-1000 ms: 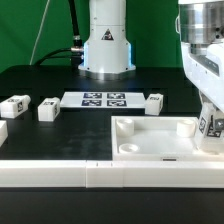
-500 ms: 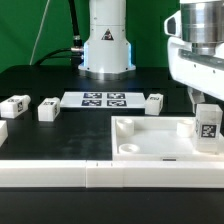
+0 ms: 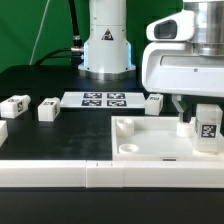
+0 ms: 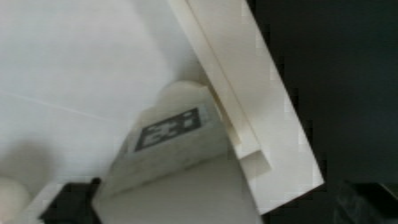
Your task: Assemble one leg
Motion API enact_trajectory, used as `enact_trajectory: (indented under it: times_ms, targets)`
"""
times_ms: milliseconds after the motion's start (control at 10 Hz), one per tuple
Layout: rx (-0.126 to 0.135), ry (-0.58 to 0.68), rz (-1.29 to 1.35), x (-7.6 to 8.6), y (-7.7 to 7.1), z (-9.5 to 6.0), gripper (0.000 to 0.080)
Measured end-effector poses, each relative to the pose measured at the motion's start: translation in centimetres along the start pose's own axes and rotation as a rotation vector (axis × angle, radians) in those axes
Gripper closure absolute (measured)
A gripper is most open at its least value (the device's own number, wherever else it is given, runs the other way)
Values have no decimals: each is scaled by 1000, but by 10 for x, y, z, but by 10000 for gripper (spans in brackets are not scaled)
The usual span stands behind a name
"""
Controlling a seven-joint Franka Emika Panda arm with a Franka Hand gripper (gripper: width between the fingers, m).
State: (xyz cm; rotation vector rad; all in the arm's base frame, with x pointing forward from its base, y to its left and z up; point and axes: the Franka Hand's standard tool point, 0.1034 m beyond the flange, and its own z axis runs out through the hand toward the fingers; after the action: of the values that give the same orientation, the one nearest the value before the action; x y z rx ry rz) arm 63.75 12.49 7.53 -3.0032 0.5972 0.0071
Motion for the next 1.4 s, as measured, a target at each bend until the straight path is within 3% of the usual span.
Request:
enact_trajectory:
  times_ms: [300,400,500,600,700,800,1100,1200,1400]
  targets:
    - [-7,4,-264,3,4,0,151]
    - [-7,3,-264,3,4,0,199]
    - [-7,3,-264,2,4,0,199]
    - [-7,3,-264,2,4,0,375]
    - [-7,3,-264,2,4,0,375]
    - [-8,4,-255,3,5,0,509]
    - [-2,2,-184,4,6,0,509]
    - [19,-5,-46,6,10,0,509]
    - [18,-4,194,6,12,1,509]
